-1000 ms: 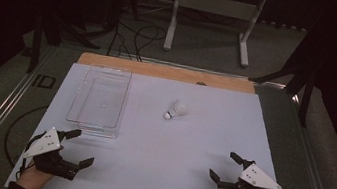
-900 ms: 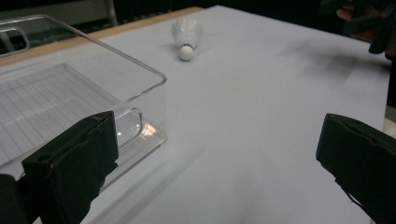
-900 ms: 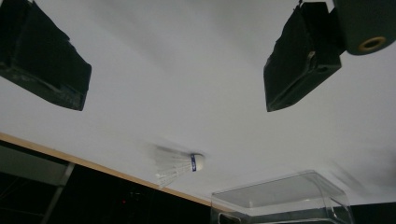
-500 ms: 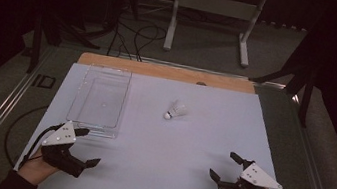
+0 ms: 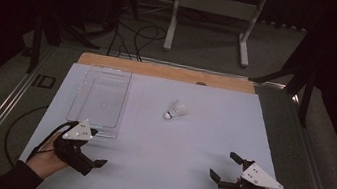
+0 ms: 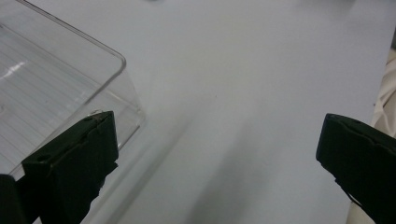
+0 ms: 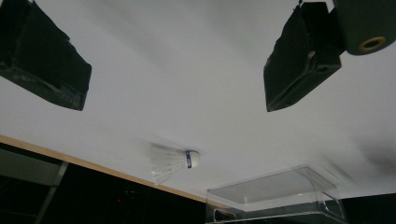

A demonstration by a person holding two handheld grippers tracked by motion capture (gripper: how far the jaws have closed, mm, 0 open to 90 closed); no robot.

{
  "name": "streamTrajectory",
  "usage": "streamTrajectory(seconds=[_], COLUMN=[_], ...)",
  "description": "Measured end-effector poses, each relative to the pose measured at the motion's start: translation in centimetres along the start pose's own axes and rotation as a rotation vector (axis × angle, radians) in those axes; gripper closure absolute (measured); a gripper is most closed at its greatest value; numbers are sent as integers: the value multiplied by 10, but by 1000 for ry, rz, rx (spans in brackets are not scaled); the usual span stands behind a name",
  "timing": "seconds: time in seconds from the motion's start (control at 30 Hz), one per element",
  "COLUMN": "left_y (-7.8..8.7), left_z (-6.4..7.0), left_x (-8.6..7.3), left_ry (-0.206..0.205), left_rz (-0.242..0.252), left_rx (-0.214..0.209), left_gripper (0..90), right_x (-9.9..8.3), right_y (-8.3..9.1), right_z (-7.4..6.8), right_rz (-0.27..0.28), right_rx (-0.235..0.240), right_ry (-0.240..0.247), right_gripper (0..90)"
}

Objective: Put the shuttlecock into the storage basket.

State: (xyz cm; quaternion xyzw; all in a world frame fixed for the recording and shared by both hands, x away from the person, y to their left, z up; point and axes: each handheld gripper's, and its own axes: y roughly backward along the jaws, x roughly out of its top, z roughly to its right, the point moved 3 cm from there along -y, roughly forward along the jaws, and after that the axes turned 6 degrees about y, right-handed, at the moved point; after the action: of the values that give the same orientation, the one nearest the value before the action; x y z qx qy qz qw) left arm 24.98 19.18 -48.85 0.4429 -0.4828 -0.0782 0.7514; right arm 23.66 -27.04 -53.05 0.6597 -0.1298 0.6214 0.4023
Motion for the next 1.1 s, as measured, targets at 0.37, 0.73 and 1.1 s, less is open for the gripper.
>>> streamTrajectory(seconds=[0.37, 0.73, 1.1], left_y=[-9, -28, -40], left_z=[5, 14, 22], left_x=[15, 29, 43], left_ry=[2, -18, -30], left_rz=[-118, -217, -275], left_rx=[-16, -44, -83], left_gripper=[0, 0, 0], right_x=[0, 0, 0], right_y=[0, 0, -1], right_z=[0, 0, 0], right_rz=[-1, -4, -4], right_rx=[7, 11, 17], right_ry=[-3, 1, -4], right_gripper=[81, 81, 82])
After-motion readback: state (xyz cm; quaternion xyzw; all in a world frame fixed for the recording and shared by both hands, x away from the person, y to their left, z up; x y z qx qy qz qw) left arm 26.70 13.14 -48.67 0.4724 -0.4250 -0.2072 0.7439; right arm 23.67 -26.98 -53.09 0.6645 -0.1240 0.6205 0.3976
